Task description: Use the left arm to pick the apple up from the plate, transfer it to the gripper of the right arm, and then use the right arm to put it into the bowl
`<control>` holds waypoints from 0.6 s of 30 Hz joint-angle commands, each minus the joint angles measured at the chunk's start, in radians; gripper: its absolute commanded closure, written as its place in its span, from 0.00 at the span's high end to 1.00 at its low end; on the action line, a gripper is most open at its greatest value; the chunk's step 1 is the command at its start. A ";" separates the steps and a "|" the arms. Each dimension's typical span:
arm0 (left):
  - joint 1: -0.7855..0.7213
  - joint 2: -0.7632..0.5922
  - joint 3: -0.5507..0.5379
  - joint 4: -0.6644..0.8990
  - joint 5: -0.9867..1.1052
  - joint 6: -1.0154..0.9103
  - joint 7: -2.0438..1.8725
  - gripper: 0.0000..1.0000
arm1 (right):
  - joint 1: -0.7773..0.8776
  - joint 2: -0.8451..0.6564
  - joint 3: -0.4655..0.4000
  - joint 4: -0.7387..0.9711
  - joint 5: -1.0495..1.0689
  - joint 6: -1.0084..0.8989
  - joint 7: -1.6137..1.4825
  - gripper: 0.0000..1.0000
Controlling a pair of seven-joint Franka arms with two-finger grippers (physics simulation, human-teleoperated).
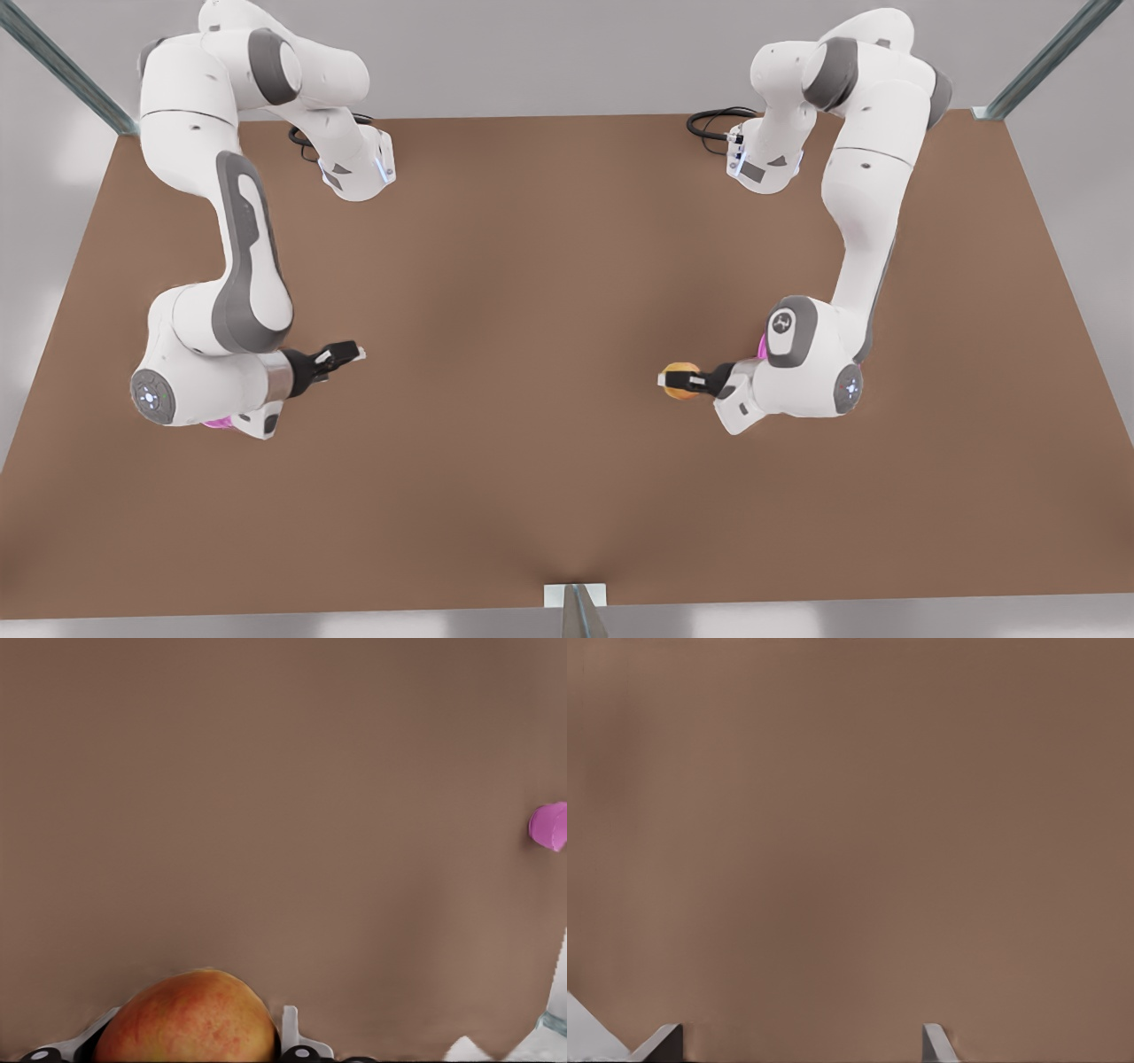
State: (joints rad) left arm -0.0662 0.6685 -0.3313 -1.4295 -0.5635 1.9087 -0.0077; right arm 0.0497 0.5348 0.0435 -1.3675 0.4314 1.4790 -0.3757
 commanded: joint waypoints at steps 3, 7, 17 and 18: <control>-0.003 0.157 -0.156 0.187 -0.176 -0.258 -0.173 0.71 | -0.126 0.180 0.242 0.014 0.489 0.004 -0.626 1.00; -0.033 0.307 -0.219 0.300 -0.231 -0.080 -0.077 0.71 | -0.130 0.287 0.346 0.065 0.553 0.190 -1.075 1.00; -0.090 0.399 -0.245 0.403 -0.254 0.176 0.000 0.72 | -0.096 0.290 0.366 0.050 0.589 0.512 -1.632 1.00; -0.093 0.401 -0.245 0.403 -0.257 0.200 0.000 0.72 | -0.096 0.290 0.366 0.044 0.621 0.515 -1.641 1.00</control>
State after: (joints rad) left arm -0.1589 1.0707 -0.5759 -1.0271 -0.8037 2.0370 -0.0480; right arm -0.0457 0.8258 0.4089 -1.3221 1.0136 1.8974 -1.2270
